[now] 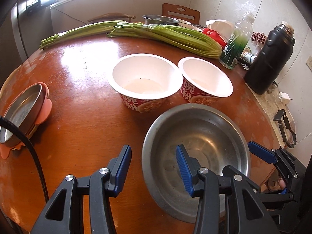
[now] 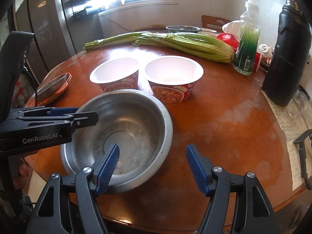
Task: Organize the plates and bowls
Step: 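Move the left tool to the deep steel bowl rim and grasp it, then lift the steel bowl with the left tool, set it down, release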
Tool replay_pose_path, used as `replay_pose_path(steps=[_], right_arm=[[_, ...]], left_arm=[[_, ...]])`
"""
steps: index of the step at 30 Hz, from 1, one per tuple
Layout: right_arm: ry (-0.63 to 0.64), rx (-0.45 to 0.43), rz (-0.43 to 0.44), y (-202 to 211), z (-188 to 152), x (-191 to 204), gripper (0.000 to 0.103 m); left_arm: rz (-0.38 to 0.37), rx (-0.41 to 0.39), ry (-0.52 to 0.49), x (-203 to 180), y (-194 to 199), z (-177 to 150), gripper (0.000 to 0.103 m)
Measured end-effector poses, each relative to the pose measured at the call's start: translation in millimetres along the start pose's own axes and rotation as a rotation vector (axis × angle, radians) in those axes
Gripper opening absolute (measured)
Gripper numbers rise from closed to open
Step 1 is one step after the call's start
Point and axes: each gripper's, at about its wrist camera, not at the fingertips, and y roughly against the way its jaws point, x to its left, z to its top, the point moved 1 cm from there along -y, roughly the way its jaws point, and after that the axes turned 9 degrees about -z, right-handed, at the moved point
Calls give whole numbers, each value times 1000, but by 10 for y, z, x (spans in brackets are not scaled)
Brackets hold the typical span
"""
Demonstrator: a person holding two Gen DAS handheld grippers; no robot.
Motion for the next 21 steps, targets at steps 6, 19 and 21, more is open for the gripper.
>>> replay_pose_path(steps=[6,19,21], right_arm=[[24,2,9,-26,1,47,66],[69,-5,14,-28,7,152,63],[74,-10,20,1,18,171,63]], left_arm=[[-15,12,-6,-40,-94,-2,47],[-76,34,22,-14,-188,-18,47],[-77,31,28,-1,-162,-21,47]])
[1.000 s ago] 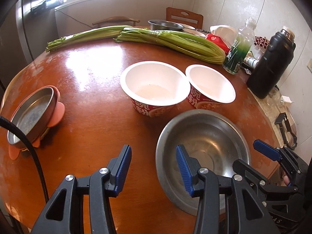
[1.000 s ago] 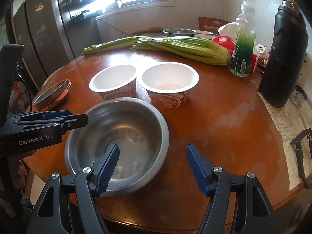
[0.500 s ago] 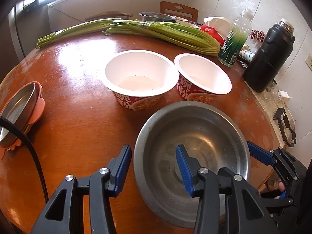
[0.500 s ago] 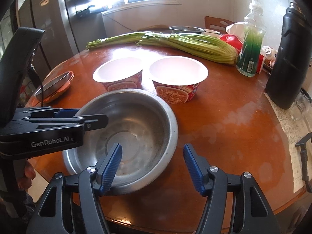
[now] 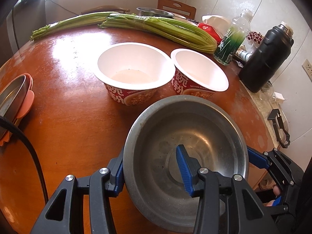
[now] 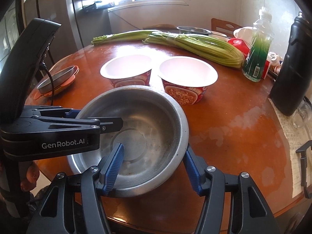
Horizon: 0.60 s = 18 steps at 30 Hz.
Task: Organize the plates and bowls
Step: 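Lift the steel bowl with the left tool, set it down, release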
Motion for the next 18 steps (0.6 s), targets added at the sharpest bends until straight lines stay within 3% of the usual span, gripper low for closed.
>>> replay_pose_path(steps=[18], right_arm=[[78,-5,89,42,111,519,63]], left_arm=[[45,-53,66,452,446,-181,47]])
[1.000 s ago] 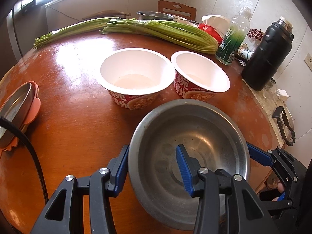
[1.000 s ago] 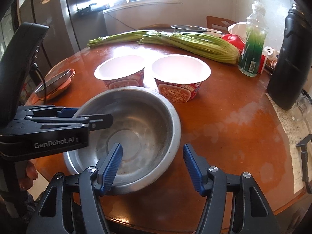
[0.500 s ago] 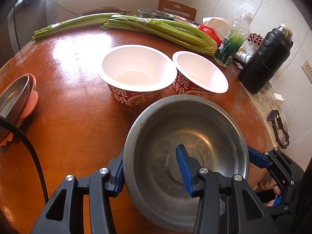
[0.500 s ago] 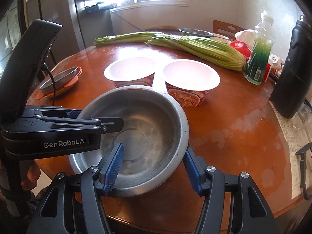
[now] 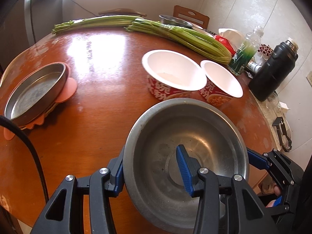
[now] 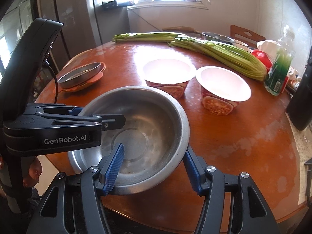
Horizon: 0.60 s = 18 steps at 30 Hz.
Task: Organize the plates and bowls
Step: 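Lift the steel bowl with the left tool, set it down, release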
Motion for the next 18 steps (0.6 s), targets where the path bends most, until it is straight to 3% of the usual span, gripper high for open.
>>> replay_pose_path(steps=[18], right_arm=[[13,41,11,-152,56,132,63]], left_arm=[[-3,-7,21,194,18,-19,47]])
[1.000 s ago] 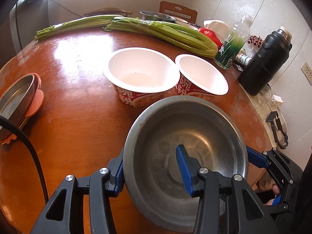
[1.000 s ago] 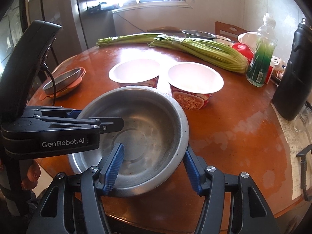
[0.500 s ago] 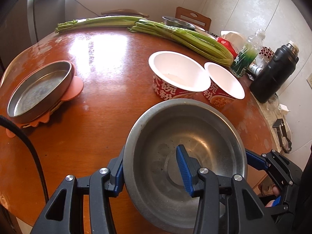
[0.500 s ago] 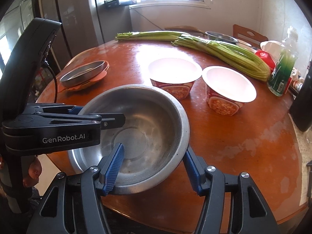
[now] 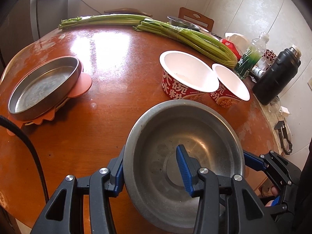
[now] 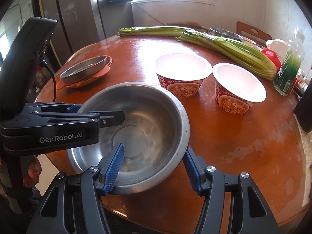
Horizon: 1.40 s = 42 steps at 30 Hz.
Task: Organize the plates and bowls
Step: 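Lift the steel bowl with the left tool, set it down, release, then reach the left tool to the large white paper bowl rim and grasp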
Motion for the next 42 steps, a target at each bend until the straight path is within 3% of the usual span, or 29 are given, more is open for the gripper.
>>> replay_pose_path(steps=[9,20,30,42], right_arm=[[-1,15,3,-29,34,-16,63],[-31,12,13,22,82,-114,63],[-123,-17,26,108,266,-279,63],[-259,-9,17,-73,640,-510,63]], left_arm=[[-16,14,0,17,-47,21,47],[-12,-24,7,62,95,66,47],[-8,-59,20,114,251,191,47],[10,-73,-17,106,247,581,47]])
